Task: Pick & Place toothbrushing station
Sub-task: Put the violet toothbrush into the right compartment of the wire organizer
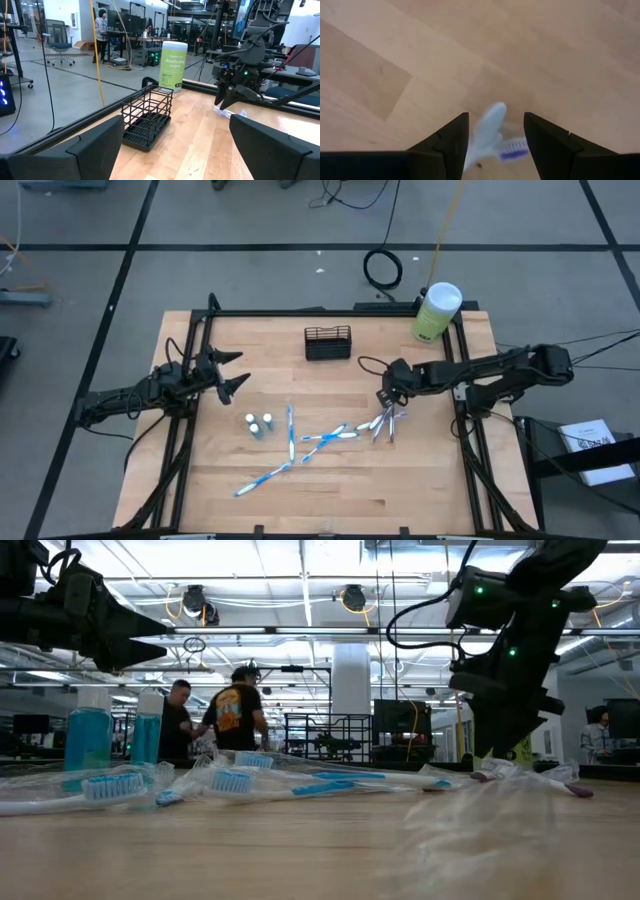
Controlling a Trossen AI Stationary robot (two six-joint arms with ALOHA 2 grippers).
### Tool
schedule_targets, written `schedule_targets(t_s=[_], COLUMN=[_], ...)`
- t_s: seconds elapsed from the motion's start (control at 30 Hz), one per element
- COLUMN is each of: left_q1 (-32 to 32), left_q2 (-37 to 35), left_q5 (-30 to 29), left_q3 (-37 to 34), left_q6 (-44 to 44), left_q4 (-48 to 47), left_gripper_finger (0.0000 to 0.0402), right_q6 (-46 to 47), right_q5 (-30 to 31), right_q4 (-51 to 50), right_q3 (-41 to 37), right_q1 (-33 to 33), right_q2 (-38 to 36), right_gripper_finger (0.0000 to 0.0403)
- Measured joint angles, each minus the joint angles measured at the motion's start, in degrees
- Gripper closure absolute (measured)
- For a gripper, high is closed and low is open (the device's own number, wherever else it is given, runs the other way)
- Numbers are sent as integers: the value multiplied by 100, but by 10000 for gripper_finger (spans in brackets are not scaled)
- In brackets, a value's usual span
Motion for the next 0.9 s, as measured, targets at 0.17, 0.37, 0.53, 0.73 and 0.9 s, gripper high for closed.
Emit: schedule_targets(t_s=[0.17,0.37,0.53,0.73,0.9], left_q1=[0,0,0,0,0], left_q2=[0,0,0,0,0], left_q5=[0,-1,0,-2,-2], left_q3=[2,1,0,0,1], left_q6=[0,0,0,0,0], left_q4=[0,0,0,2,0], left_gripper_finger=[34,34,34,34,34], right_q6=[-87,-71,-68,-28,-62], right_q5=[-28,-58,-343,-473,-468], right_q4=[-13,-25,178,728,945], right_q3=[2,2,-99,-447,-520], right_q1=[-120,-120,-120,-118,-118], right_q2=[43,38,36,36,36], right_gripper_finger=[223,223,223,223,223])
